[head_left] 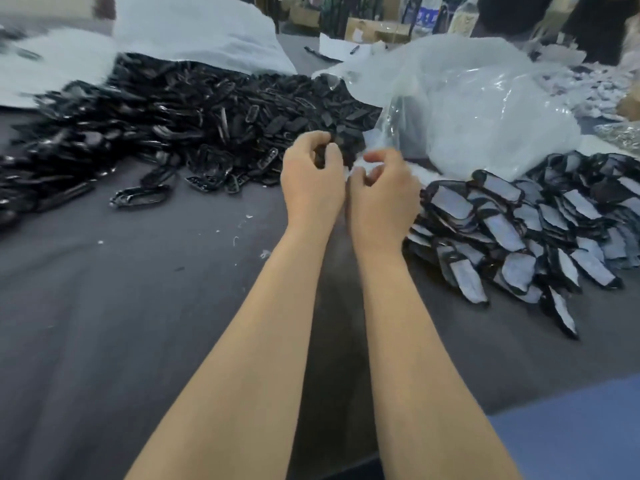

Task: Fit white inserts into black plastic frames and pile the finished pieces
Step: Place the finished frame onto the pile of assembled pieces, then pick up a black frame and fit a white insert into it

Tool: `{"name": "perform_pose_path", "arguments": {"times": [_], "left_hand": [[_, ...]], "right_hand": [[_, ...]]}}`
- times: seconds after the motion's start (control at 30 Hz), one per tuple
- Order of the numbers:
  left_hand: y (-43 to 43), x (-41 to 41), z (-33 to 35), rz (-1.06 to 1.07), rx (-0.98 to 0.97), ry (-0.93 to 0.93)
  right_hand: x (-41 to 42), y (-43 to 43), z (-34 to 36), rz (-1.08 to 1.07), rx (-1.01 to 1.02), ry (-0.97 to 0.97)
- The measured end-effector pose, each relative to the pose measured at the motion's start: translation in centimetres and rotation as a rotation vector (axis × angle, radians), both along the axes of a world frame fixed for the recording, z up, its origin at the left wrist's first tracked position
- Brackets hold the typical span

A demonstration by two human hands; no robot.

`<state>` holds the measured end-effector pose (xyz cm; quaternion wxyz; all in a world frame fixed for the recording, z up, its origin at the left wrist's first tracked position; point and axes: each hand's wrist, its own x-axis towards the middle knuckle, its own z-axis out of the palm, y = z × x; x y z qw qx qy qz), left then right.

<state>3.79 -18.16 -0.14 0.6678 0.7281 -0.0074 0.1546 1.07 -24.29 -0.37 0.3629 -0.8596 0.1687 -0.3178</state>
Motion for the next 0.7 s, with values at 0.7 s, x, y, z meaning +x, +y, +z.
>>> {"name": "perform_pose_path", "arguments": {"times": [0.7], "left_hand": [[23.5, 1.5, -2.9, 0.452, 0.225, 0.324]], "right_hand": [[5.1, 20.6, -2.9, 0.746, -0.143, 0.108]]}}
